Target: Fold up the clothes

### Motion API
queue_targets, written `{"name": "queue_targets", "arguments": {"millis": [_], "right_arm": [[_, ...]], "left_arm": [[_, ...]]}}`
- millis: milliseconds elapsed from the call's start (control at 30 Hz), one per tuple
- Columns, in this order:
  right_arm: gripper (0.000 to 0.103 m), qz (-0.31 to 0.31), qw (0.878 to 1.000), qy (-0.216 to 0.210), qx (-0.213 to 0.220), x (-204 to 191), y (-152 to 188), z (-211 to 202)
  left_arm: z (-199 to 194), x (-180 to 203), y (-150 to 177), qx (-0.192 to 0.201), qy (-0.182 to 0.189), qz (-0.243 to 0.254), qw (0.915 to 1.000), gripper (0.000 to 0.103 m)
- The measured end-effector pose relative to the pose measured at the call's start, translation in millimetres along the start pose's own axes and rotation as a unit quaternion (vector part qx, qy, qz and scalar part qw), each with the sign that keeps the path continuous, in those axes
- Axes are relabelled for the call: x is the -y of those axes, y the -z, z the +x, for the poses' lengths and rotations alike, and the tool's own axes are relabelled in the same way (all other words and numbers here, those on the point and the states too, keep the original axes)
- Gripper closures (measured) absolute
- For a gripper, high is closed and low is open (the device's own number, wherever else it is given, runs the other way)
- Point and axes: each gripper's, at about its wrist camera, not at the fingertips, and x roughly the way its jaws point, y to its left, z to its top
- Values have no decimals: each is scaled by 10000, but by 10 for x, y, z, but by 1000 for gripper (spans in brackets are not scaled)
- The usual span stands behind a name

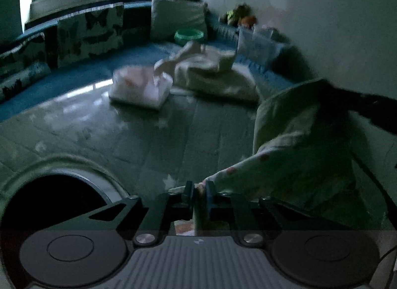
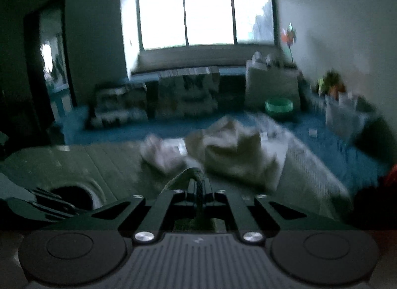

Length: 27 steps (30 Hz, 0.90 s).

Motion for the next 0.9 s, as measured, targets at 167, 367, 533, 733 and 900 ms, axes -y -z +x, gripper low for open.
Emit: {"name": "queue_targets", "arguments": {"millis": [167,367,533,733,900], "right_arm": [[100,-305,9963,-324,735,-234,-236,-577],[100,-555,9925,-632,890,-458,-148,-1087],[100,-546,9958,-667,307,-554,178,-1171],[100,-699,9946,-606,-479,-701,617,-1190],[99,-673,9871,-877,-1156,-842,998,-1009]], "left_arm": [[-435,-36,-89,546,113,-65,9984,92],[-745,-193,-172,736,-37,-212,9971,89],[-712,-225,-86,600,-69,-190,9980,85],[-620,-129,169,375,-95,22,9993,73],[-529,1,377,136,-30,169,9998,62]]}}
